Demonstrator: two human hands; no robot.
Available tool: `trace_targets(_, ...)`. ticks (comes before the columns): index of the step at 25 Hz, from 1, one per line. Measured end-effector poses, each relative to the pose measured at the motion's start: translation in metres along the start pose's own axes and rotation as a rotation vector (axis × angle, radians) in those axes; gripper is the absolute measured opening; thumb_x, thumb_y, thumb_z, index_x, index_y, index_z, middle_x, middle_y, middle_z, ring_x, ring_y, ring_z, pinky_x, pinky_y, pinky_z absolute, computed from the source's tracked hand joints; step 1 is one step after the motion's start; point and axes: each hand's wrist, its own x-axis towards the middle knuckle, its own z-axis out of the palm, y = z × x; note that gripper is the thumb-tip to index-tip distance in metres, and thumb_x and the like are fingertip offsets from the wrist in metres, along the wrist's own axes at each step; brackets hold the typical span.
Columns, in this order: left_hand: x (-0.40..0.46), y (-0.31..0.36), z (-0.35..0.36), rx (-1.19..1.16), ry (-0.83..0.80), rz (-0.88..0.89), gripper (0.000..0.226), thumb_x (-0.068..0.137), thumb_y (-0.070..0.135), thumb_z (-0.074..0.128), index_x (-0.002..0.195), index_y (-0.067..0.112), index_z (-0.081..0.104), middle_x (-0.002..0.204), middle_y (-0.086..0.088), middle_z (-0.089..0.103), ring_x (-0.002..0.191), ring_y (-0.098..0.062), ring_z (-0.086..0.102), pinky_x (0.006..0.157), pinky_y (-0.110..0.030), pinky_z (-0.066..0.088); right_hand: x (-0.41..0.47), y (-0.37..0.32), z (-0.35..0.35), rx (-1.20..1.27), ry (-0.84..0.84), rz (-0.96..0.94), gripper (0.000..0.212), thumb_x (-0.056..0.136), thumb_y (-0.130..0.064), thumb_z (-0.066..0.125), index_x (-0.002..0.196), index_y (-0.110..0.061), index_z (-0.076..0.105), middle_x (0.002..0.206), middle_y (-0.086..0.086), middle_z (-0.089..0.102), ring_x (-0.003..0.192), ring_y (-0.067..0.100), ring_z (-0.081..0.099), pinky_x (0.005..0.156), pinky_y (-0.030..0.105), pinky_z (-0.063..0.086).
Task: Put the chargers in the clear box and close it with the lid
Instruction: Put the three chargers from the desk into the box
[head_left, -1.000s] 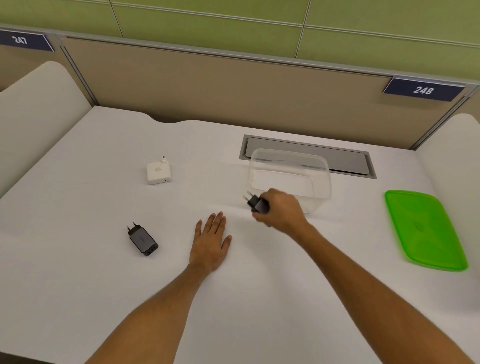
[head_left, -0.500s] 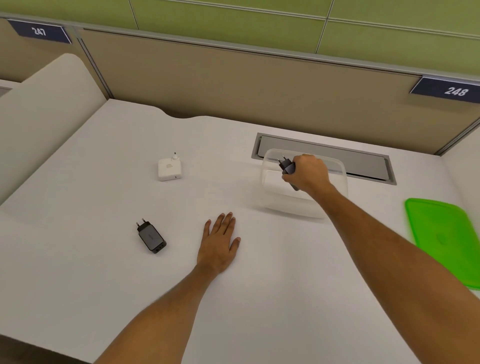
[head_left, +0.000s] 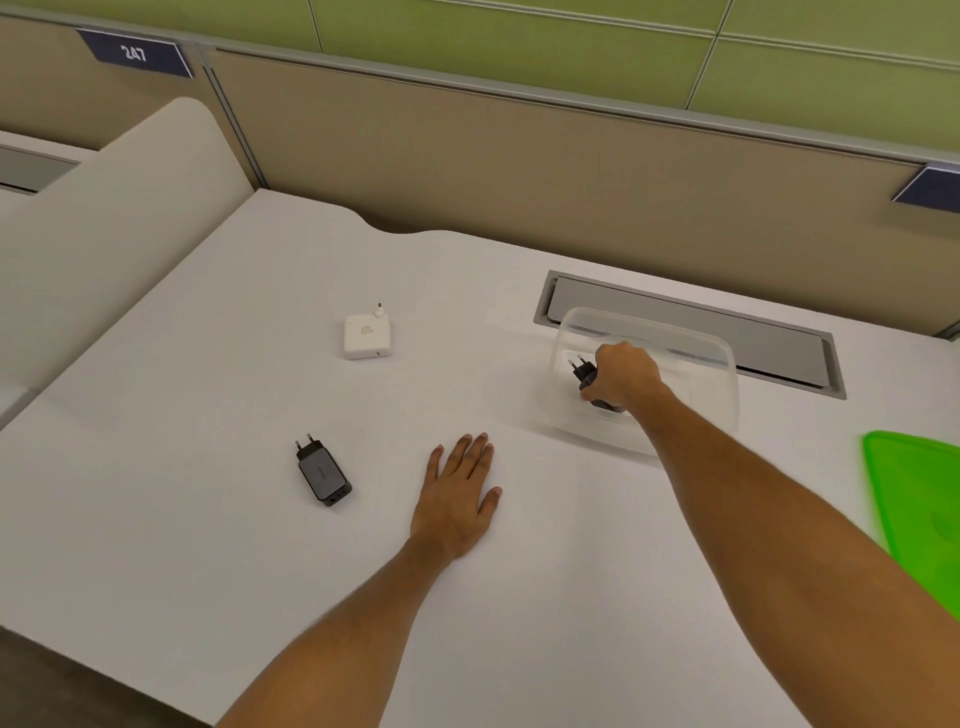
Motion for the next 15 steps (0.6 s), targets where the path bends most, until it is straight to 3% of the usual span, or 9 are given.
trace_targets(10,0.0,0.001,-0.001,-0.013,-0.014,-0.004,0.064,0.094,0.049,0.012,0.151,0.02,0.007,0.162,0.006,0.003,0.148,-0.011,-0.004,0.121,-0.043,-0.002,0.008,-0.009,0.019,-0.06,-0.029,-0.068,0.022,0.081,-0.03,0.061,0.088,-0.01,0.059,0.094,0.012,0.066,0.077,0.029,0.054,0.063,0.03,0.042)
trace_targets(15,0.0,0.001,-0.003,-0.023,-0.016,-0.005,0.064,0.094,0.049,0.013,0.151,0.02,0.008,0.162,0.005,0.003,0.148,-0.012,-0.002,0.121,-0.043,-0.002,0.006,-0.013,0.0,-0.098,0.034,-0.014,0.044,0.074,-0.055,0.065,0.091,-0.015,0.057,0.08,0.001,0.054,0.072,0.024,0.052,0.061,0.029,0.041)
